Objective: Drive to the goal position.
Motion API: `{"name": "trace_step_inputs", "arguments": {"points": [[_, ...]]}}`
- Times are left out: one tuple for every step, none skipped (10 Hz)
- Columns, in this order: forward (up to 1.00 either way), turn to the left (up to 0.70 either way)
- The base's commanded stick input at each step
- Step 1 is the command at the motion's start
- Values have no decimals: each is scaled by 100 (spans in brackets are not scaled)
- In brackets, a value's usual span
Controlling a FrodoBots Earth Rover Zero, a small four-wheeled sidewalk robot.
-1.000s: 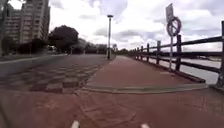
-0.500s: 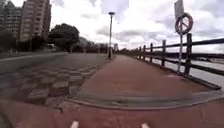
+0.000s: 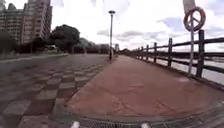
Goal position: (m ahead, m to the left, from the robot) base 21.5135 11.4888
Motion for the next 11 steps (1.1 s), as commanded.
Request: {"name": "trace_step_inputs", "arguments": {"points": [[100, 0], [100, 0], [100, 0], [100, 0], [100, 26], [100, 0], [100, 0], [100, 0], [100, 0], [100, 0], [100, 0]]}}
